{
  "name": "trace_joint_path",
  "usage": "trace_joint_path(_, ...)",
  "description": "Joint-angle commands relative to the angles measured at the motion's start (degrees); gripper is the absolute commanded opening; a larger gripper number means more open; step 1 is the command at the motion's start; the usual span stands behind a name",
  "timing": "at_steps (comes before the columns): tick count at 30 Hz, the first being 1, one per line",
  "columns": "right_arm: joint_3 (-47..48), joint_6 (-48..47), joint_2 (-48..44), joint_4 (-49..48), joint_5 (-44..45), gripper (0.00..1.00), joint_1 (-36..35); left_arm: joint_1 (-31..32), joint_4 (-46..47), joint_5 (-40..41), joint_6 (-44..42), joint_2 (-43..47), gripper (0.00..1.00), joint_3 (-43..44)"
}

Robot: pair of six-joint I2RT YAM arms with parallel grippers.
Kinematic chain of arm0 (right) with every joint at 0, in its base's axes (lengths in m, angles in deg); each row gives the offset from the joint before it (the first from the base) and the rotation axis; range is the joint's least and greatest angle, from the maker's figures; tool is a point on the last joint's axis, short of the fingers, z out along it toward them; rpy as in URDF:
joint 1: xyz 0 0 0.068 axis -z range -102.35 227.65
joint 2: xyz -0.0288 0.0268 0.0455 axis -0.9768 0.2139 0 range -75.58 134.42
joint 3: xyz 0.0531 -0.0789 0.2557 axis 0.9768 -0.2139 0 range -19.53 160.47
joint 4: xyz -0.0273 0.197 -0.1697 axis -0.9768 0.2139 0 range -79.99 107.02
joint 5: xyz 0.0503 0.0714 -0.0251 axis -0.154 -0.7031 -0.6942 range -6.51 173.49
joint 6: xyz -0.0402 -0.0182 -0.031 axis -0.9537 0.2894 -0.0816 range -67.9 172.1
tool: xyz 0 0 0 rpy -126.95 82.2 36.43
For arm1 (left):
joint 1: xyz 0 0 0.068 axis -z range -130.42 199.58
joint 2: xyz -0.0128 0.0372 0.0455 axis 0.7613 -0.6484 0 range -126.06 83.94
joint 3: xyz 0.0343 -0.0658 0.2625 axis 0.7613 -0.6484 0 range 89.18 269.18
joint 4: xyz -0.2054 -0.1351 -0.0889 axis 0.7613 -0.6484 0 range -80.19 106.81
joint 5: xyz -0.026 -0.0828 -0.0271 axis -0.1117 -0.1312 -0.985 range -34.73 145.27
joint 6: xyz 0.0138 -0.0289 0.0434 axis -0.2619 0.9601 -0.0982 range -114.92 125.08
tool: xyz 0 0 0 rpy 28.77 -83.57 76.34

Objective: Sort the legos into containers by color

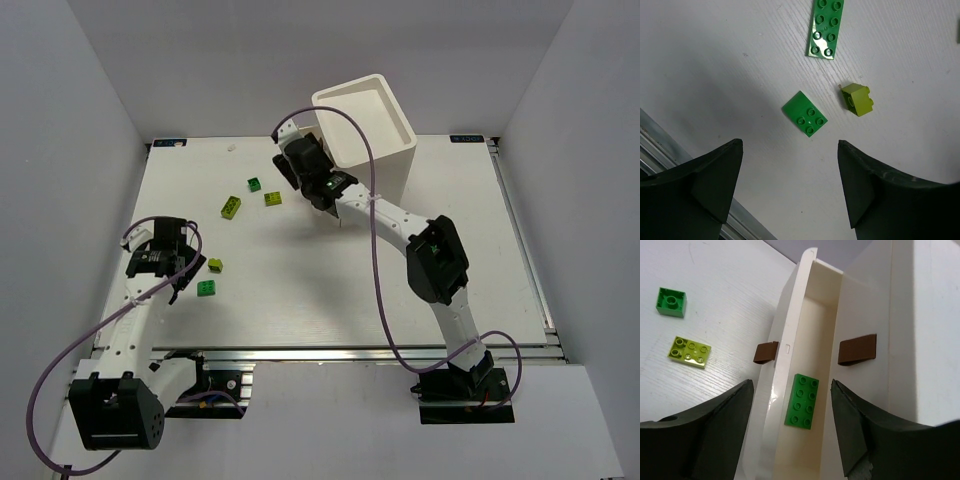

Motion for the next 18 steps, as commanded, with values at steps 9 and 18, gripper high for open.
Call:
trace_joint_path(9, -5.9, -11.7, -17.5, 10.2, -53.0, 0.15, 4.7, -1.8, 2.0, 0.3, -2.4, -14.7, 0.85, 3.8)
trace_joint_path(18, -21.5, -14.1, -29.4, 8.5, -67.0, 0.41, 6.4, -5.5, 10.4, 0.3, -8.6, -28.7, 0.86, 10.7)
